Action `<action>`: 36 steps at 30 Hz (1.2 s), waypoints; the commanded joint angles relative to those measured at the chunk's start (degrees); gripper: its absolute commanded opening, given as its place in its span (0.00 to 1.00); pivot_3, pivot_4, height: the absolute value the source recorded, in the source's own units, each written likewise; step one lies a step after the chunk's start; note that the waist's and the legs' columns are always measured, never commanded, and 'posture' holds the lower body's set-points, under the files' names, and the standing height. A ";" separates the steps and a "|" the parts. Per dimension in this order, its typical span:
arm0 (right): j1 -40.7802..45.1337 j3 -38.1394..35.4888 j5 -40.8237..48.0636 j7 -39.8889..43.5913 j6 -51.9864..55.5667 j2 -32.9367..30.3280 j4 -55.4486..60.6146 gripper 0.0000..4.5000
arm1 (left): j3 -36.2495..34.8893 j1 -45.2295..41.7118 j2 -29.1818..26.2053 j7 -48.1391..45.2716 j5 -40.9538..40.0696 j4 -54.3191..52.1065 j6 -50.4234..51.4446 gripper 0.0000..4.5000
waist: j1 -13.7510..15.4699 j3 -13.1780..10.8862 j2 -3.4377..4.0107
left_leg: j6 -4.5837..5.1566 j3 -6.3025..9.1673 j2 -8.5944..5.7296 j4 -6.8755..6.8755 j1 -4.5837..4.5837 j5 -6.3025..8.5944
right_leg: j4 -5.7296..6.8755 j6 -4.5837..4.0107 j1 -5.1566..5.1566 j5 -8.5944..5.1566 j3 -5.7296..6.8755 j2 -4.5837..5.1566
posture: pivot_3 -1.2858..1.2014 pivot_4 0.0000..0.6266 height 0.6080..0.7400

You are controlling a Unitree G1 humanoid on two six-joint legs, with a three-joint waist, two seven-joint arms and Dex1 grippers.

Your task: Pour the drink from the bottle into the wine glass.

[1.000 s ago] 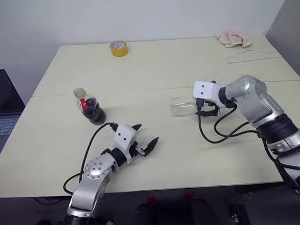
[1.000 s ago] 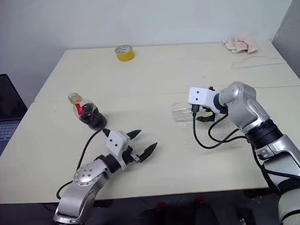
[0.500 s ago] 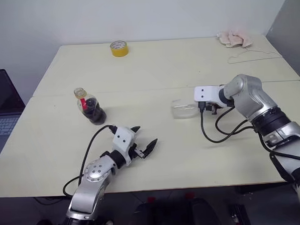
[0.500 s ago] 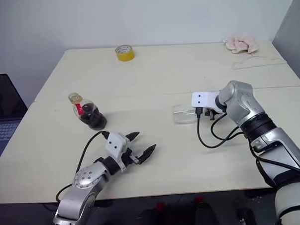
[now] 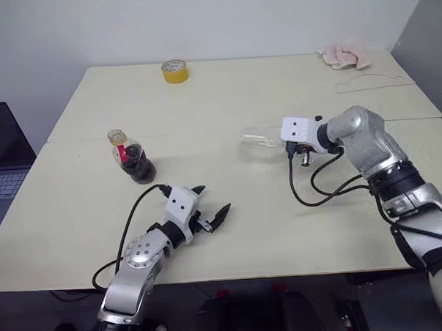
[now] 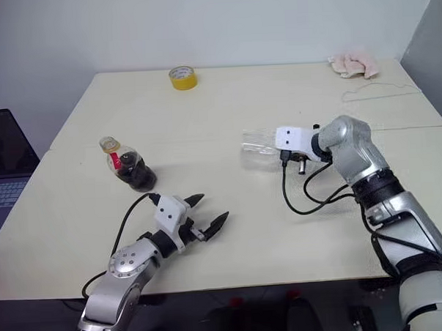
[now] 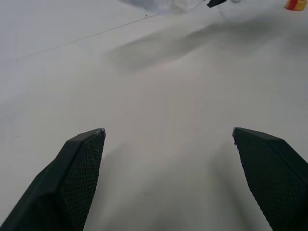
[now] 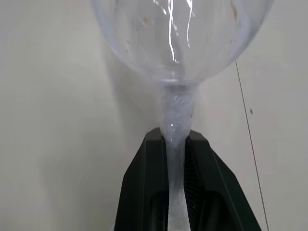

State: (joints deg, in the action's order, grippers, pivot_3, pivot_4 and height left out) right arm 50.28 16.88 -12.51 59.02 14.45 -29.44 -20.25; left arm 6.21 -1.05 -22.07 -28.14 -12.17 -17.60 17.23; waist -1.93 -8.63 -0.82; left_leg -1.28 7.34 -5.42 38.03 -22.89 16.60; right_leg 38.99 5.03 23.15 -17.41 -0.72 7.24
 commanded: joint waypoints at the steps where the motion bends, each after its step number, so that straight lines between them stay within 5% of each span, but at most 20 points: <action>1: -4.02 -5.68 8.06 -4.88 -1.35 6.11 2.98 0.03 | -0.78 -0.58 0.09 -0.16 0.16 -0.99 -1.00 1.00 | -0.08 0.00 0.00 | 0.00 -0.04 -0.02 0.02 0.00 0.00 | 0.03 0.00 0.02 0.00 -0.05 0.00 | 0.52 0.24 1.00; 12: -10.76 -9.55 12.18 -21.98 -12.45 23.05 -3.79 0.03 | -0.69 -2.28 -0.19 -0.89 -0.01 -0.10 -0.90 1.00 | -1.19 -0.01 0.03 | -0.01 0.06 0.00 0.01 0.02 0.00 | 0.06 -0.03 0.02 0.02 0.00 -0.06 | 0.52 0.24 1.00; 28: -24.01 -6.54 14.00 -17.81 -2.15 13.24 7.16 0.03 | -1.11 -2.22 -0.67 -1.29 0.03 0.00 -0.98 1.00 | 0.14 0.10 0.03 | -0.01 0.12 -0.05 0.05 0.12 0.00 | 0.02 -0.03 -0.16 0.02 0.04 -0.04 | 0.52 0.24 1.00; 36: -25.28 -4.33 14.04 -18.52 1.32 11.51 9.10 0.03 | -1.38 -2.88 -0.89 -1.84 0.05 0.42 -0.89 1.00 | 0.28 0.12 0.01 | -0.02 0.18 -0.03 -0.11 0.90 0.04 | -0.17 -0.02 -0.97 0.01 0.11 -0.05 | 0.52 0.24 1.00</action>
State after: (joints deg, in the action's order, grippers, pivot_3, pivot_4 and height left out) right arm 27.37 10.61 2.96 39.89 12.59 -17.07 -9.17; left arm 5.78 -3.15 -22.52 -29.58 -12.16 -16.16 17.10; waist -1.65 -8.51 -0.81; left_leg -1.30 7.53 -5.44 37.92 -21.99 16.65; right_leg 38.82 5.01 22.18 -17.40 -0.62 7.18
